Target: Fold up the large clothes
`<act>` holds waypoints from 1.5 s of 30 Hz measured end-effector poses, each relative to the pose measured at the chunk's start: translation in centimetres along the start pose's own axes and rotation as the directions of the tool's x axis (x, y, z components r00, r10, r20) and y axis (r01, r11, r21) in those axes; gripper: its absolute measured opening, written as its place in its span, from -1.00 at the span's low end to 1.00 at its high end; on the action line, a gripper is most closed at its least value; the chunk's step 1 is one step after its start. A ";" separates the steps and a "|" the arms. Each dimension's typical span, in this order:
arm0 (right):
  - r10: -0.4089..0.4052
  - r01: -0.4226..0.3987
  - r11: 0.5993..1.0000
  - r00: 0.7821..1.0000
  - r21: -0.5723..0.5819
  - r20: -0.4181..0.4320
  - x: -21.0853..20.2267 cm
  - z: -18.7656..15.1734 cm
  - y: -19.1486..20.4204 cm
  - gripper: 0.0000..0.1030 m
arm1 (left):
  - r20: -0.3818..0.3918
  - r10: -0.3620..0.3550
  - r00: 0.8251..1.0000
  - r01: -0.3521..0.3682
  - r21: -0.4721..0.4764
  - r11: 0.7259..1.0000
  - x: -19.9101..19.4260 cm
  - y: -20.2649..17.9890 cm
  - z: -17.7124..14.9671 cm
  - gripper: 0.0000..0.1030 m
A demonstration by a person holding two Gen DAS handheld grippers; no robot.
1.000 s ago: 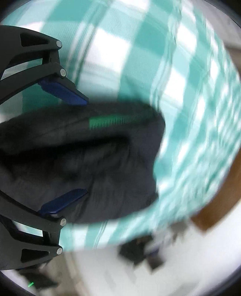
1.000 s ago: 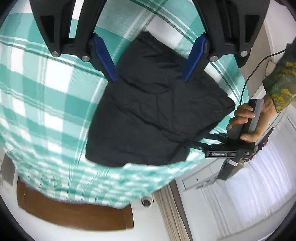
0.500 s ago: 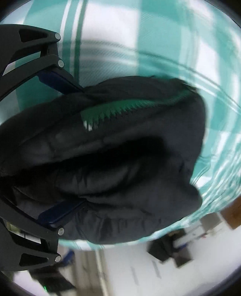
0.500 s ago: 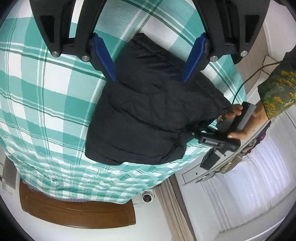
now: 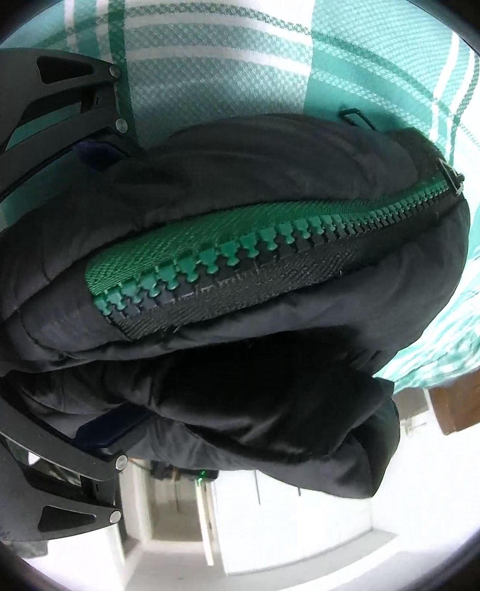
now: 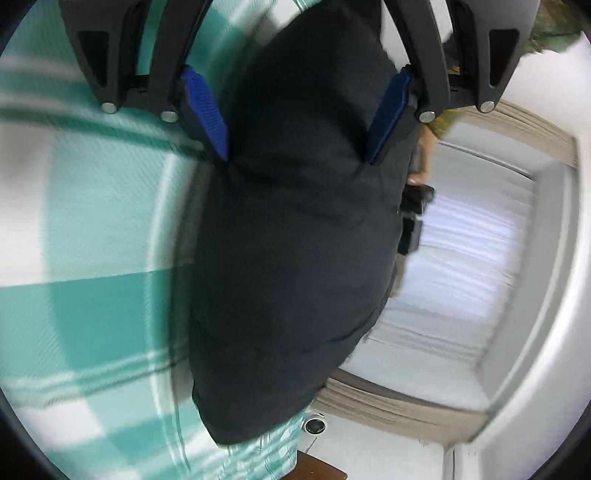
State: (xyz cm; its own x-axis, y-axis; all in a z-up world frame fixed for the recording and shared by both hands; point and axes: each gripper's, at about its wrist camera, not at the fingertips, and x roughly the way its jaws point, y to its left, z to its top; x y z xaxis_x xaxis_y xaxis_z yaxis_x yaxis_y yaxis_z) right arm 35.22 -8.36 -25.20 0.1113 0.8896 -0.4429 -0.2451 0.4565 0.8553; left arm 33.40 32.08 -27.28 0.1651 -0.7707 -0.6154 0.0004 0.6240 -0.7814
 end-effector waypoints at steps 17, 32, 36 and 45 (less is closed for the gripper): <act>-0.101 0.185 0.784 0.980 -0.593 0.173 -0.5 -0.7 17.4 0.51 | 0.358 0.093 0.929 -0.148 0.129 0.981 -3.9 -11.7 -3.8 0.57; -0.329 0.350 0.920 0.934 -0.179 0.135 -4.0 14.2 5.1 0.69 | 0.306 0.318 0.897 -0.337 0.009 0.941 3.7 -8.5 8.8 0.67; -0.304 0.315 0.948 0.938 -0.048 0.165 -7.2 12.9 1.3 0.70 | 0.381 0.215 0.899 -0.253 0.050 0.966 2.0 -8.5 6.2 0.68; -0.409 0.579 0.732 0.795 -0.359 0.448 -13.1 5.6 11.9 0.70 | 0.678 0.425 0.599 -0.669 0.132 0.732 -2.6 -18.0 -2.9 0.99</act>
State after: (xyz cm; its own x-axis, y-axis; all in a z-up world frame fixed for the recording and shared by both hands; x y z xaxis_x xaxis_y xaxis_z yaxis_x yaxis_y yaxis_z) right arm 36.28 -14.52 -7.74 0.6206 0.5262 -0.5814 -0.4605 0.8447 0.2729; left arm 30.13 22.49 -11.96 0.7681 -0.1093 -0.6309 0.0201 0.9890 -0.1467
